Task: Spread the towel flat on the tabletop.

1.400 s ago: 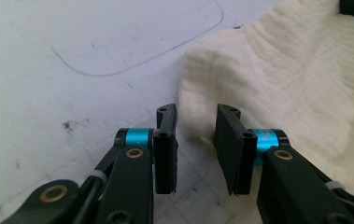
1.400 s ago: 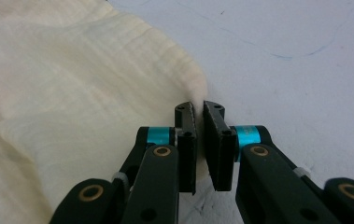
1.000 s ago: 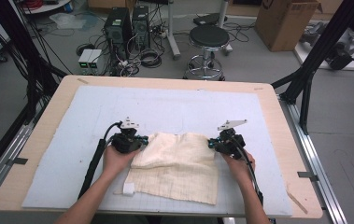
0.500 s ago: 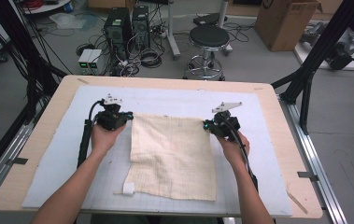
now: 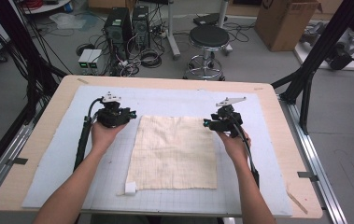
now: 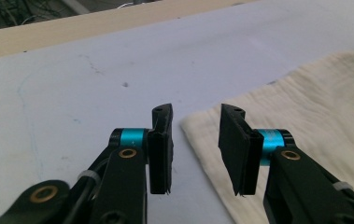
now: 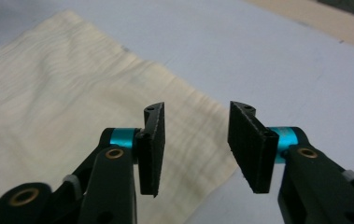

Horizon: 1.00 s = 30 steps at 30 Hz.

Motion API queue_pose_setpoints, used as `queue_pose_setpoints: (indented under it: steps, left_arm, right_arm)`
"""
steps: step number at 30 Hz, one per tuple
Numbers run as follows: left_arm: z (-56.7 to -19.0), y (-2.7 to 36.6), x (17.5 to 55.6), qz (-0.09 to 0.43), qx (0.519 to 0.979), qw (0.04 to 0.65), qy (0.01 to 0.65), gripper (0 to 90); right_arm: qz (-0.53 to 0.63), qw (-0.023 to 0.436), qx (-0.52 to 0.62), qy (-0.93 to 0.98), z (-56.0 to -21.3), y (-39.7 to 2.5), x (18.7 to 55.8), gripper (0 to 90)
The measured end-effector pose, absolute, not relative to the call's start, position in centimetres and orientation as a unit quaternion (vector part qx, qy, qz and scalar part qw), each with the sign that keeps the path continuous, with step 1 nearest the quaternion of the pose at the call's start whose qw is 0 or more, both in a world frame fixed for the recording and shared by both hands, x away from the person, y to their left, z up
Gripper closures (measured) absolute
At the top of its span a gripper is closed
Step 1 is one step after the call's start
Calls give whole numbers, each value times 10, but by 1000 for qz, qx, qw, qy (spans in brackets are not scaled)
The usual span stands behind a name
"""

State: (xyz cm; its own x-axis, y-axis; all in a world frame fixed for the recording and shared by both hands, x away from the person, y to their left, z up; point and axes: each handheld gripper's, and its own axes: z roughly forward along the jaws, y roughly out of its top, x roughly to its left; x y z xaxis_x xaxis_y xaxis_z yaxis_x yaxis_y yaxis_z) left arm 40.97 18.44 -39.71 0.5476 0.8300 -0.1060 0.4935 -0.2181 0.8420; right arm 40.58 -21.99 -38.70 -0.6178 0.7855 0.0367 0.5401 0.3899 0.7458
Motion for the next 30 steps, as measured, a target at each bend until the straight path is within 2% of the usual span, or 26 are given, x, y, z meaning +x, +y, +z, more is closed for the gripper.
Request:
queue_pose_setpoints:
  steps: [2, 3, 4, 9, 14, 18, 22, 25, 28, 30]
  left_arm:
    - [-396, 184, 398, 181, 762, 458, 422, 618]
    - [-395, 184, 391, 177, 766, 460, 412, 612]
    - [-395, 184, 386, 173, 769, 462, 406, 603]
    - [-398, 184, 350, 158, 786, 472, 367, 562]
    - [-407, 185, 314, 137, 801, 476, 336, 517]
    - [-419, 188, 285, 123, 808, 481, 319, 447]
    - [-430, 189, 263, 97, 832, 464, 289, 419]
    - [-433, 188, 255, 87, 843, 460, 267, 428]
    - [-438, 186, 252, 69, 857, 447, 245, 514]
    - [-442, 184, 250, 62, 867, 437, 232, 553]
  right_arm:
    - [386, 144, 394, 822, -384, -219, 396, 522]
    - [392, 152, 383, 823, -382, -218, 389, 515]
    - [400, 161, 370, 823, -381, -218, 380, 498]
    - [435, 137, 333, 825, -382, -216, 346, 383]
    - [434, 120, 295, 843, -393, -212, 312, 292]
    - [431, 113, 277, 851, -407, -211, 292, 261]
    - [422, 103, 270, 859, -420, -213, 275, 229]
    - [421, 100, 263, 862, -426, -216, 265, 286]
    - [409, 93, 250, 873, -431, -219, 258, 453]
    - [398, 77, 244, 881, -433, -219, 256, 514]
